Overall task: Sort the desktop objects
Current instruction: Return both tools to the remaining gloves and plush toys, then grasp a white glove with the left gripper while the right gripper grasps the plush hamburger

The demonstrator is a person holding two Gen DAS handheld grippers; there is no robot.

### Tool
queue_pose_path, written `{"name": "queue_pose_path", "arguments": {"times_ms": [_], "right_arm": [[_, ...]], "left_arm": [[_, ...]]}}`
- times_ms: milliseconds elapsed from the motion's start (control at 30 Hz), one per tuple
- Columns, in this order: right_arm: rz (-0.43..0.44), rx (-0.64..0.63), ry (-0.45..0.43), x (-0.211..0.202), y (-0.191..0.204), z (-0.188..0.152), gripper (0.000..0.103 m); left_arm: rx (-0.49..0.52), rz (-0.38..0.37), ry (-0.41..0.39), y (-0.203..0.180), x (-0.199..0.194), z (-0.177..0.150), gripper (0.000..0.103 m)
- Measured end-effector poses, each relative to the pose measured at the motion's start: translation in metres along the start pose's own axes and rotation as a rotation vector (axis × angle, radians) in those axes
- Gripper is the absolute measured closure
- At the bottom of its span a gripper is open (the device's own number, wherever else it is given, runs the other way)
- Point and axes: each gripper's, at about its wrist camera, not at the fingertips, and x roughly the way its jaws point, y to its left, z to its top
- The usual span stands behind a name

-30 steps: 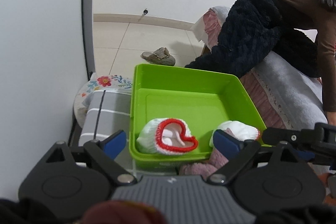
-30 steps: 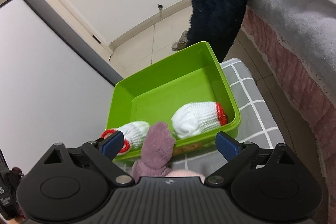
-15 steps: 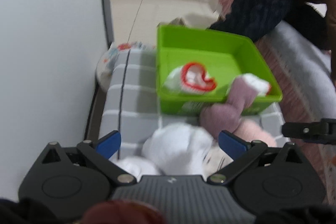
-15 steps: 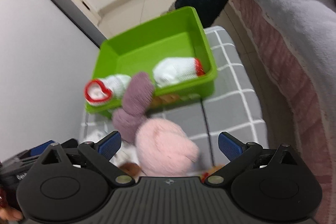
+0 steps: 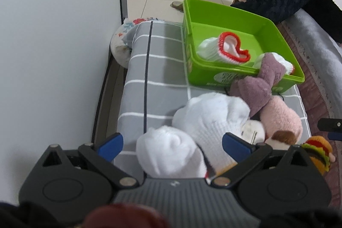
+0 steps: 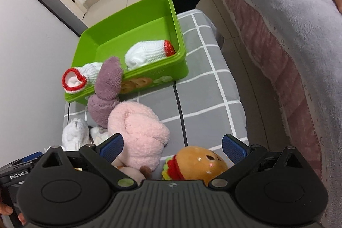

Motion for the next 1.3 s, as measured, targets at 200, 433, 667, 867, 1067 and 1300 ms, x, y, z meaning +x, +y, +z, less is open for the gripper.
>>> {"name": "queue_pose_path", "arguments": {"times_ms": [200,433,667,867,1067,1300], "right_arm": [[0.028,-0.008,0.061,0.006,-0.009,-0.007,0.003],[0.047,0.006,0.129,0.014,-0.022,-0.015,0.003],[0.069,-0.016,0.188,0.022,-0.024,-0.024,0.003],[0.047,-0.011,0.212,0.031,-0.029,-0.028,0.003],[0.052,-0.002,0.217,0.035,-0.029,-0.028,0.004],[0.039,-0.053,0.211,0.038,-0.021,-0.029,0.025]], "left_arm": [[-0.072,-0.059,0.053,0.02,0.007,-0.006,0.0],[-0.158,-0.107,0.094,0.038,0.016,-0.01,0.001],[-0.179,-0.149,0.116,0.04,0.026,-0.013,0.01],[-0.18,-0.166,0.118,0.038,0.027,-0.014,0.021],[-0.172,-0.183,0.112,0.036,0.026,-0.014,0.029],[-0.168,-0.191,0.101,0.036,0.025,-0.014,0.034]]}}
